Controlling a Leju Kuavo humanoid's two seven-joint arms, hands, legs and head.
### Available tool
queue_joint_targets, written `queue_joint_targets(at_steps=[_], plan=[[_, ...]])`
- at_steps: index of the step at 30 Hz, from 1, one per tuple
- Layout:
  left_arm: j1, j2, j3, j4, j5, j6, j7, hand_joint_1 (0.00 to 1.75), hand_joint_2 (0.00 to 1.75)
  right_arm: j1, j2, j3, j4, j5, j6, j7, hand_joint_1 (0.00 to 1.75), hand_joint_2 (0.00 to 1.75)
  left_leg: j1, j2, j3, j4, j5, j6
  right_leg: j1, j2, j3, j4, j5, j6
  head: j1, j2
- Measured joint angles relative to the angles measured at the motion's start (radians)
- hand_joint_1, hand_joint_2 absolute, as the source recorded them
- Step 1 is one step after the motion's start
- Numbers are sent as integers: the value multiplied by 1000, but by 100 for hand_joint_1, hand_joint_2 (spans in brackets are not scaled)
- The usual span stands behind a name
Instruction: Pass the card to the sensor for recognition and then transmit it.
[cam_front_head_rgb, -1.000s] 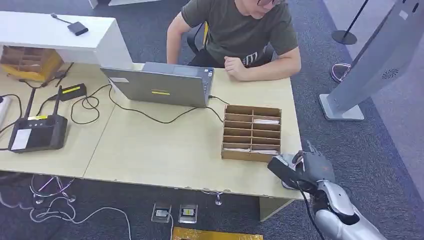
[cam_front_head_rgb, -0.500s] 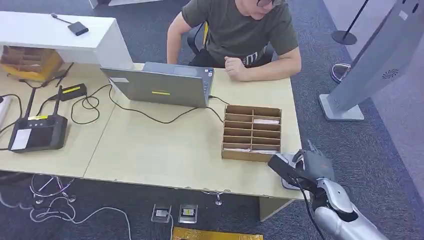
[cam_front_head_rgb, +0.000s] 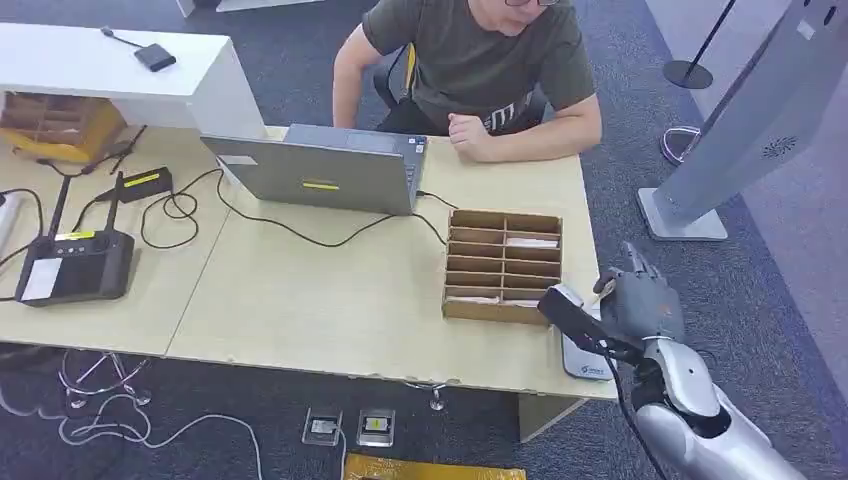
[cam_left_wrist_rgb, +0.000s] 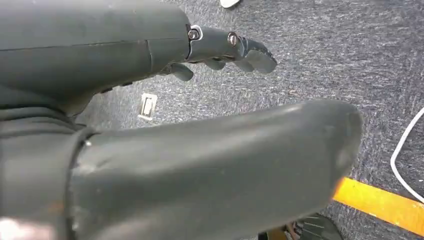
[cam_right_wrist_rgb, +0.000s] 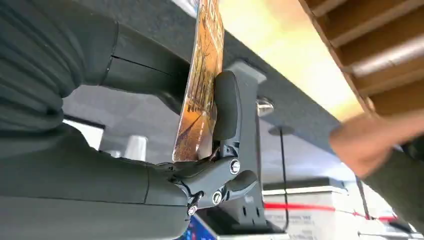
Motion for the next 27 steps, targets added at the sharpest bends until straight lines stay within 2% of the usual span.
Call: queue_joint_targets(at_steps=[8,13,20,27], plan=[[1,4,1,0,-23,1,-1,0,0,-112,-44,-27,-174,37,123,61,175,175,0,0,0,0,0,0,0,0,0,0,0,0,0,0],[3,5,1,0,-31,-3,-1,0,0,-165,-59,-31,-248,42,166,68,175,175,0,0,0,0,0,0,0,0,0,0,0,0,0,0],[2,5,0,0,-40,-10,-1,0,0,-216,-51,-6,-279,42,157,36,175,175,0,0,0,0,0,0,0,0,0,0,0,0,0,0],[0,5,1,0,-53,-7,-1,0,0,-231,13,39,-239,38,117,-11,175,175,0,-1,-1,0,0,0,1,-1,0,0,0,0,0,0]])
